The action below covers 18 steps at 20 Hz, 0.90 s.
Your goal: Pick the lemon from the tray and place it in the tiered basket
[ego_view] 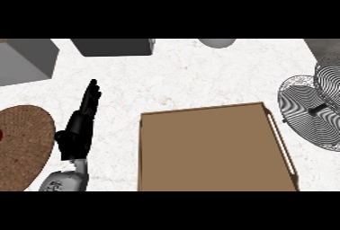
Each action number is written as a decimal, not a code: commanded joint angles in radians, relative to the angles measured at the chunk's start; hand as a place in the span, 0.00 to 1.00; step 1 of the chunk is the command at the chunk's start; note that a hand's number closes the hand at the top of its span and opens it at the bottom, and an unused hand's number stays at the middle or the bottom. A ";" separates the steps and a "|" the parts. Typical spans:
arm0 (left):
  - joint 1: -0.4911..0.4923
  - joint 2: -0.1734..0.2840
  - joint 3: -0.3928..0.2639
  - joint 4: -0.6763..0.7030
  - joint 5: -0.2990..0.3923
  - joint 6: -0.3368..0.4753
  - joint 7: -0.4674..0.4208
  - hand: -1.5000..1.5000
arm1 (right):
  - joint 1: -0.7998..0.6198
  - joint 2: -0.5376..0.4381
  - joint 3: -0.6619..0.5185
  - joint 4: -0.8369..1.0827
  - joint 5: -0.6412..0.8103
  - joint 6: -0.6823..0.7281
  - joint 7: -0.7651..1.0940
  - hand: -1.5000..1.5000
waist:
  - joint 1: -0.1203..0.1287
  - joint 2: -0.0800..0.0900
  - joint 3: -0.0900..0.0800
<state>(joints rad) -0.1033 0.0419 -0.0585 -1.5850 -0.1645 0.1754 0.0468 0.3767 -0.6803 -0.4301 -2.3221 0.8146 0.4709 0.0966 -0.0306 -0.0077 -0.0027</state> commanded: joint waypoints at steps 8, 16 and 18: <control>0.010 0.000 -0.008 0.008 0.009 -0.021 -0.024 0.50 | -0.352 -0.002 -0.337 0.058 -0.540 0.358 0.178 1.00 | 0.021 0.003 -0.003; -0.052 -0.040 -0.021 0.081 -0.027 0.017 -0.030 0.50 | -0.606 -0.129 -0.254 0.206 -0.713 0.381 0.488 1.00 | 0.034 0.009 0.001; -0.050 0.005 -0.012 -0.019 -0.005 -0.030 0.038 0.50 | -0.657 -0.110 -0.097 0.207 -0.578 0.273 0.519 1.00 | 0.050 0.011 0.002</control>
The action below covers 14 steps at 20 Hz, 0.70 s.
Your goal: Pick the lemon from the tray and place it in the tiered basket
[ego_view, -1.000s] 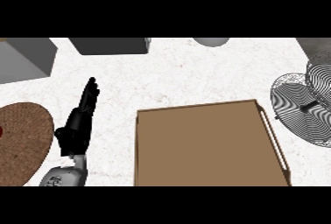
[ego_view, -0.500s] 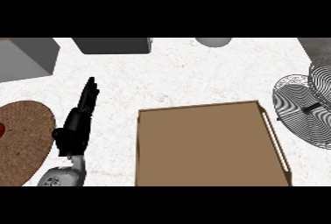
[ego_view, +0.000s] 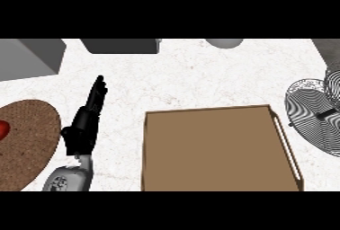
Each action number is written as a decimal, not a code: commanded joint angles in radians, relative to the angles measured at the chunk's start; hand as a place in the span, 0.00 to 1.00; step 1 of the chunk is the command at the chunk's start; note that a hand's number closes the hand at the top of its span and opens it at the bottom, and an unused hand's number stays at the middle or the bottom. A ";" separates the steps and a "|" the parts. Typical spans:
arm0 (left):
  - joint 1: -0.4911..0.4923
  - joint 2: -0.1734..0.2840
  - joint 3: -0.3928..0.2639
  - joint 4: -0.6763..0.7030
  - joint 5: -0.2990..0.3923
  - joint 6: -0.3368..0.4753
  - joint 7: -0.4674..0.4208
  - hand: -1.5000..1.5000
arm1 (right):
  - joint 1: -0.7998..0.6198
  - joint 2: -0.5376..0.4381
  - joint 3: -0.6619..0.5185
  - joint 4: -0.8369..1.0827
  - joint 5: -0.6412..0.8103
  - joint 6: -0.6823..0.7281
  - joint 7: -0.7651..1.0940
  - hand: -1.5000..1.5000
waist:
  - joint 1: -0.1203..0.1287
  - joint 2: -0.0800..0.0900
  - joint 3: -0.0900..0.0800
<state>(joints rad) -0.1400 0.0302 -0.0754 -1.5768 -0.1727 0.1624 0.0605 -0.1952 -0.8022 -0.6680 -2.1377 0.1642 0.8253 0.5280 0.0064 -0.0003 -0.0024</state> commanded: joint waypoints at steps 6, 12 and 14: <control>-0.021 -0.022 -0.011 0.015 -0.028 0.022 0.006 0.50 | -0.185 -0.148 0.139 0.280 0.166 -0.077 -0.104 1.00 | 0.004 0.002 0.002; 0.024 0.001 0.005 -0.010 0.006 -0.016 -0.027 0.50 | -0.193 -0.141 0.266 0.461 0.375 -0.238 -0.260 1.00 | 0.010 0.004 0.002; -0.008 -0.012 0.003 0.026 -0.002 -0.009 -0.018 0.50 | -0.223 -0.128 0.312 0.534 0.409 -0.280 -0.302 1.00 | 0.007 0.004 0.002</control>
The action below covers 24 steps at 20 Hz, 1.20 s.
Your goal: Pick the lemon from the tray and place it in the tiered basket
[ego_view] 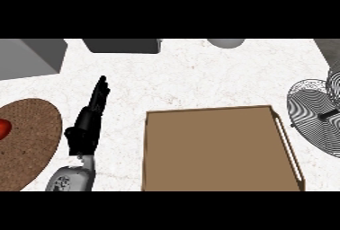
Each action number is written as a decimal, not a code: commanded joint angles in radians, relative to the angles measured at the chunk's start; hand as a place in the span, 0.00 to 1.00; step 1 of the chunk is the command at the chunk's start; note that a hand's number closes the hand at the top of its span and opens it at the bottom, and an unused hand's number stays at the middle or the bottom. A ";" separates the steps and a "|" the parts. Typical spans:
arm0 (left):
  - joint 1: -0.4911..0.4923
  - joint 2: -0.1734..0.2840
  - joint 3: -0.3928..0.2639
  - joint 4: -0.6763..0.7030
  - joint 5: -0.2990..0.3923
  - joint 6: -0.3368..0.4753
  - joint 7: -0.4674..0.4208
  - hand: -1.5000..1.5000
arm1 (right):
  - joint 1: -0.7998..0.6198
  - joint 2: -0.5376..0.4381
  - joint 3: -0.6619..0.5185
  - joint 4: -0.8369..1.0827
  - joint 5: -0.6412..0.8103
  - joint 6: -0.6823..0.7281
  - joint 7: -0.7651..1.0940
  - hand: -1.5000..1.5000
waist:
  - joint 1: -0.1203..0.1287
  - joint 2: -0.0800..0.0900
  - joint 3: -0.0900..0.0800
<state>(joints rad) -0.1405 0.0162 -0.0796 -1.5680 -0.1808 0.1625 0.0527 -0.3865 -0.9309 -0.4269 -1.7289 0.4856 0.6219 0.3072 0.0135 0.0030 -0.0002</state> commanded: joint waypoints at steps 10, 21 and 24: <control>0.040 -0.003 0.018 0.029 0.030 -0.007 -0.064 0.50 | -0.140 0.136 -0.098 0.284 -0.178 -0.005 0.058 0.00 | -0.009 -0.003 0.000; -0.001 0.017 0.025 -0.036 0.010 -0.003 0.048 0.50 | -0.136 -0.030 -0.447 0.606 -0.275 -0.107 0.042 0.00 | -0.018 -0.002 0.001; 0.028 -0.005 0.000 0.007 -0.007 0.012 -0.025 0.50 | -0.075 -0.092 -0.550 0.741 -0.322 -0.062 -0.010 0.00 | -0.025 0.000 0.002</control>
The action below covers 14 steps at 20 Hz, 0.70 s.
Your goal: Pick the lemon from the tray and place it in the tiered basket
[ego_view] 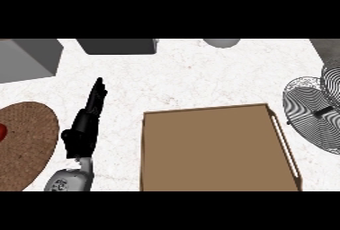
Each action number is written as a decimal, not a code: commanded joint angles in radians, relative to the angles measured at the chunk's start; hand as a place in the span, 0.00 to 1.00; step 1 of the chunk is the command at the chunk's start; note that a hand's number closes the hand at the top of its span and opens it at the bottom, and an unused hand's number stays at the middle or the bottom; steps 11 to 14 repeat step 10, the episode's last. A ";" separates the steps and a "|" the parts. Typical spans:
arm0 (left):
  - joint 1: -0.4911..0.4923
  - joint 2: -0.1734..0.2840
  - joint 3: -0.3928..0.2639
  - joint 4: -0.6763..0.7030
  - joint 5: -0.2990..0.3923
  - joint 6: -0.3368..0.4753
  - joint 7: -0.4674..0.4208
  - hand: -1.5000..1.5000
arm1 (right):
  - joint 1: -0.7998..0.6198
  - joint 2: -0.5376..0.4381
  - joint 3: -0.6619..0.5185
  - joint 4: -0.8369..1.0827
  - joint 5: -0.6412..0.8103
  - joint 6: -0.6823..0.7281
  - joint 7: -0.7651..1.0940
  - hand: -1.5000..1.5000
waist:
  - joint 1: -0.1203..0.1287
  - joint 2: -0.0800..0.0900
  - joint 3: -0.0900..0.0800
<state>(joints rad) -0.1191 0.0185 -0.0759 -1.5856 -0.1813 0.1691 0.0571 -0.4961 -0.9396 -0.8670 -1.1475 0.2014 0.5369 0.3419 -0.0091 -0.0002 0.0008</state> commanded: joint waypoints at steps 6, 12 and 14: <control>0.011 0.001 0.013 0.007 0.008 0.000 -0.041 0.50 | 0.218 -0.231 -0.278 0.425 -0.081 0.149 -0.286 0.00 | -0.019 0.002 0.004; 0.008 -0.004 0.012 0.009 0.005 0.006 -0.016 0.50 | 0.336 -0.281 -0.329 0.572 -0.085 0.237 -0.448 0.00 | -0.019 0.002 0.006; 0.008 -0.004 0.012 0.009 0.005 0.006 -0.016 0.50 | 0.336 -0.281 -0.329 0.572 -0.085 0.237 -0.448 0.00 | -0.019 0.002 0.006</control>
